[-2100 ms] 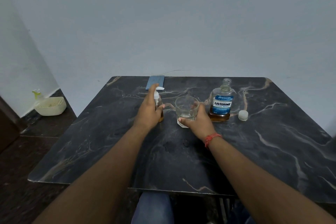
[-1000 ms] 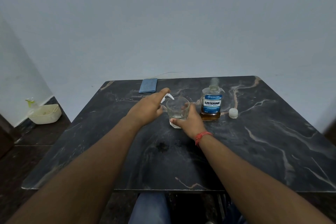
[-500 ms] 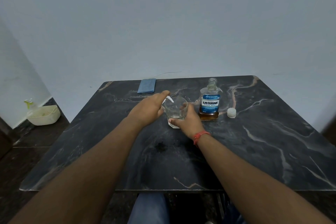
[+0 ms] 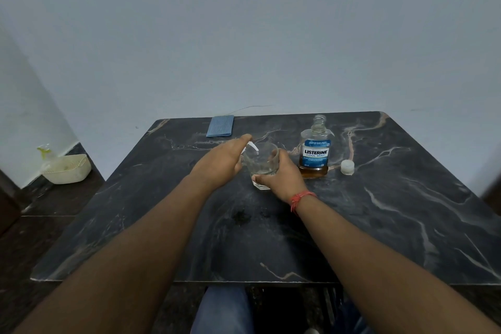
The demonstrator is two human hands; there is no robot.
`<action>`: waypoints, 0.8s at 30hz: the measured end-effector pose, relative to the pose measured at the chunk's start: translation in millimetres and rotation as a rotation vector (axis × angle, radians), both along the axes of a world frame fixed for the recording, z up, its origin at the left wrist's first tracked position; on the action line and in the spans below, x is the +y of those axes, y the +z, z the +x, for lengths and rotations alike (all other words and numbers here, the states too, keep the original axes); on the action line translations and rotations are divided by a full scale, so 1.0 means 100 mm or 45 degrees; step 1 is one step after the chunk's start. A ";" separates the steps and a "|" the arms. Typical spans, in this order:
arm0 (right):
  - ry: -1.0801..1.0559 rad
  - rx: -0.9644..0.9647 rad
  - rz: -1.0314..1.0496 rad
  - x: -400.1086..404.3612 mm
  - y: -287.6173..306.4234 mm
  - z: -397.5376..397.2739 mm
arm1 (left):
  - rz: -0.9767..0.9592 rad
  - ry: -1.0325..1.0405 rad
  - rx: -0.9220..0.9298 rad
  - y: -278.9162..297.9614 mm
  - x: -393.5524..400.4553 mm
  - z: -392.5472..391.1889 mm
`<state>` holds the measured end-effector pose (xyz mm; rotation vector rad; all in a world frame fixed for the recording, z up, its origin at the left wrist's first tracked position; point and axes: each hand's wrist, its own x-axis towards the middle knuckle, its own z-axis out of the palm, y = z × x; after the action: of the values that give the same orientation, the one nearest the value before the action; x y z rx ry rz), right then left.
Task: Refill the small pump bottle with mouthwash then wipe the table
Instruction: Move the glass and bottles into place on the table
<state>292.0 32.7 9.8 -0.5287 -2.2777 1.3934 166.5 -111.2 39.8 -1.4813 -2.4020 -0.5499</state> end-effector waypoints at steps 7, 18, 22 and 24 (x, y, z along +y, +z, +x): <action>-0.020 -0.025 0.035 0.00 0.04 -0.03 | -0.016 0.015 0.000 0.01 0.00 0.02; -0.024 -0.045 -0.017 -0.02 0.05 -0.01 | -0.031 0.030 0.045 0.03 0.03 0.04; -0.047 -0.045 -0.012 -0.05 0.06 -0.02 | -0.058 0.075 0.024 0.05 0.05 0.06; -0.062 -0.044 -0.006 -0.06 0.06 -0.02 | -0.056 0.075 0.028 0.04 0.06 0.06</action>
<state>290.2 27.0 15.9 -0.6097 -2.2735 1.3768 172.5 -105.4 44.2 -1.4214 -2.4468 -0.4683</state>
